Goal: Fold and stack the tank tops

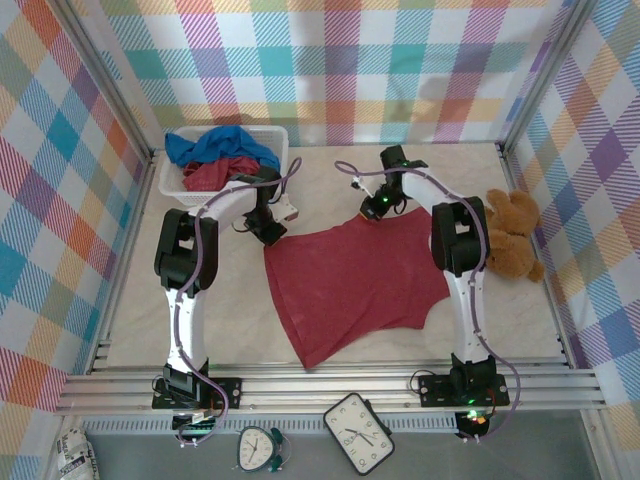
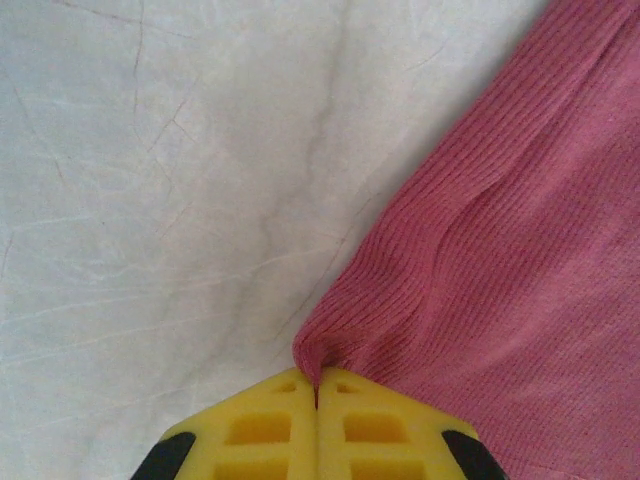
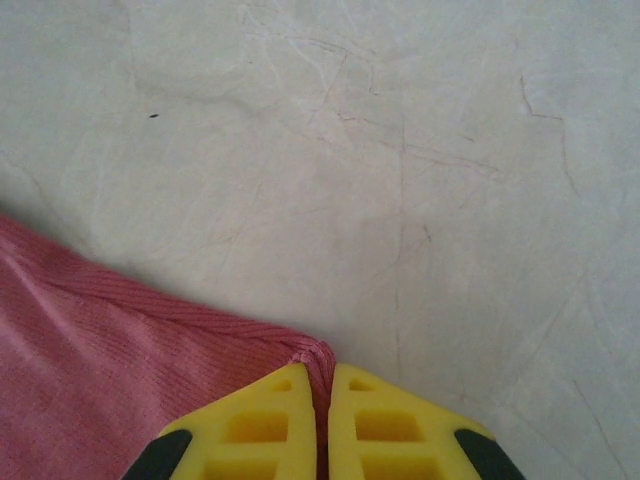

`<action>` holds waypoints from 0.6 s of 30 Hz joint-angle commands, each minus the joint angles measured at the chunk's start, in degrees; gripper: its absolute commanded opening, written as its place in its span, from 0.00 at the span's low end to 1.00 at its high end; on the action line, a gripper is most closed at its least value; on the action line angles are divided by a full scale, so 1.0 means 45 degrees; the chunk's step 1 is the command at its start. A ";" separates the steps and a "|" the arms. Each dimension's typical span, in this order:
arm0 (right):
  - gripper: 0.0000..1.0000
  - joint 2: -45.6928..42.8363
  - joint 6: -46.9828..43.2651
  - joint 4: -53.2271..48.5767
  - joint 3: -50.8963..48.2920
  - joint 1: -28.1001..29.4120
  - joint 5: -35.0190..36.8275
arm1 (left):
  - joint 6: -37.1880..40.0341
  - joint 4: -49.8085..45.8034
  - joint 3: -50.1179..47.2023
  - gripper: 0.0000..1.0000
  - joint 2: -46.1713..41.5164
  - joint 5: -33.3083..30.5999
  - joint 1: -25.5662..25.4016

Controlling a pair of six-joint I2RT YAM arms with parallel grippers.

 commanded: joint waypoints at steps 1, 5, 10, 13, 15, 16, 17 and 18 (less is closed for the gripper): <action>0.07 -0.1285 0.0201 0.1293 -0.0784 0.0057 -0.0451 | -0.0331 -0.0303 -0.0470 0.02 -0.1400 0.0394 0.0038; 0.07 -0.1936 0.0243 0.2072 -0.1654 -0.0008 -0.0526 | -0.0546 -0.0164 -0.1091 0.02 -0.2196 0.0502 -0.0128; 0.07 -0.2472 0.0318 0.2365 -0.2372 -0.0058 -0.0780 | -0.0776 -0.0179 -0.1699 0.01 -0.2931 0.0484 -0.0453; 0.08 -0.2993 0.0340 0.2870 -0.3185 -0.0065 -0.0725 | -0.0987 -0.0281 -0.1936 0.02 -0.3287 0.0385 -0.0660; 0.09 -0.3363 0.0360 0.3138 -0.3757 -0.0068 -0.0727 | -0.1107 -0.0213 -0.2253 0.01 -0.3595 0.0402 -0.0851; 0.09 -0.3534 0.0393 0.3237 -0.3988 -0.0068 -0.0698 | -0.1184 -0.0198 -0.2362 0.01 -0.3717 0.0397 -0.0958; 0.09 -0.3744 0.0435 0.3440 -0.4291 -0.0067 -0.0673 | -0.1264 -0.0216 -0.2480 0.01 -0.3844 0.0416 -0.1064; 0.09 -0.4000 0.0469 0.3696 -0.4696 -0.0077 -0.0650 | -0.1376 -0.0219 -0.2580 0.01 -0.3949 0.0416 -0.1160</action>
